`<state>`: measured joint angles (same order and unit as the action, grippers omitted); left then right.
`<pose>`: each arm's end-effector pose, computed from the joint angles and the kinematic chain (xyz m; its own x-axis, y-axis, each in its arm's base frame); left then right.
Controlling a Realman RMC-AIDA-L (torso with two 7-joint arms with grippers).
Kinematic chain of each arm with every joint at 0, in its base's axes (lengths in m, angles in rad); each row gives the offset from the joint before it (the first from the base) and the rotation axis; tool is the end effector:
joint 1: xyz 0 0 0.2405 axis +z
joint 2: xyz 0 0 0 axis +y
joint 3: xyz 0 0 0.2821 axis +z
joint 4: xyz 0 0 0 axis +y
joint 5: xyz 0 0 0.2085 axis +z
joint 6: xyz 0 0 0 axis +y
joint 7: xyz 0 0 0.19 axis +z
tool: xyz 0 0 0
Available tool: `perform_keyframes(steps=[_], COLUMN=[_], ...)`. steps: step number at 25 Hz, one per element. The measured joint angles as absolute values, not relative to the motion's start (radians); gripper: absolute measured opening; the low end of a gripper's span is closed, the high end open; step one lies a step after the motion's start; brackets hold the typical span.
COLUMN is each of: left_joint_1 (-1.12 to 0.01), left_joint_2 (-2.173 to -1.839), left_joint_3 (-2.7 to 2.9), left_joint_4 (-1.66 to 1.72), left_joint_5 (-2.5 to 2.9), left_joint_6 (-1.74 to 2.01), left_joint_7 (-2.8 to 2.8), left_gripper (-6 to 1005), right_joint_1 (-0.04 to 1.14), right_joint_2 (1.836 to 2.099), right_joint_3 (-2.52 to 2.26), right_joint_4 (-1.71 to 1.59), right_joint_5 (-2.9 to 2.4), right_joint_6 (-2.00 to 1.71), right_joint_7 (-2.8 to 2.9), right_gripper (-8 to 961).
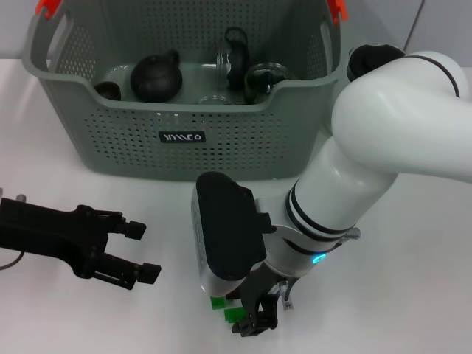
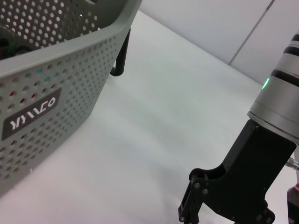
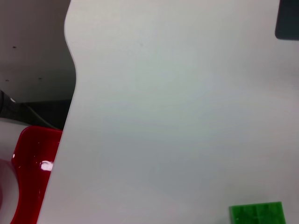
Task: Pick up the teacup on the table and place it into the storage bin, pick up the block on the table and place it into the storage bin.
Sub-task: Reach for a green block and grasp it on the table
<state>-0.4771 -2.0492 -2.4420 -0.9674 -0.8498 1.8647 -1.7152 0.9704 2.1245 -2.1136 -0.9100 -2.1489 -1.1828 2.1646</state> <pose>-0.2861 0.3078 -0.0135 0.8150 0.5449 0.1970 0.5535 -0.8328 0.0138 0.1404 0.3165 -0.2169 0.8862 0.1732 0.4297 0.1226 -0.9821 0.1430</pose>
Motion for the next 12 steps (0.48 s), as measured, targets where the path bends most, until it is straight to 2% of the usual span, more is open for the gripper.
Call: perform_keyframes(steps=[4,12], left_joint_1=[-0.477,-0.477], left_joint_2=[-2.048,-2.048], left_joint_3=[-2.442,-2.442], left_joint_4=[-0.967,-0.968], left_joint_5=[-0.85,-0.85], left_joint_6=[1.865,1.865], left_joint_7=[-1.715,-1.715], left_gripper=[962,962], right_joint_1=[0.971,0.975], right_joint_2=[2.125,2.123], right_joint_3=[-2.115,-2.115], right_joint_4=[-0.91,-0.91], right_joint_5=[-2.149,-2.153], right_joint_6=[-1.182,-1.19], right_joint_7=[2.164,2.171], right_gripper=[488,336])
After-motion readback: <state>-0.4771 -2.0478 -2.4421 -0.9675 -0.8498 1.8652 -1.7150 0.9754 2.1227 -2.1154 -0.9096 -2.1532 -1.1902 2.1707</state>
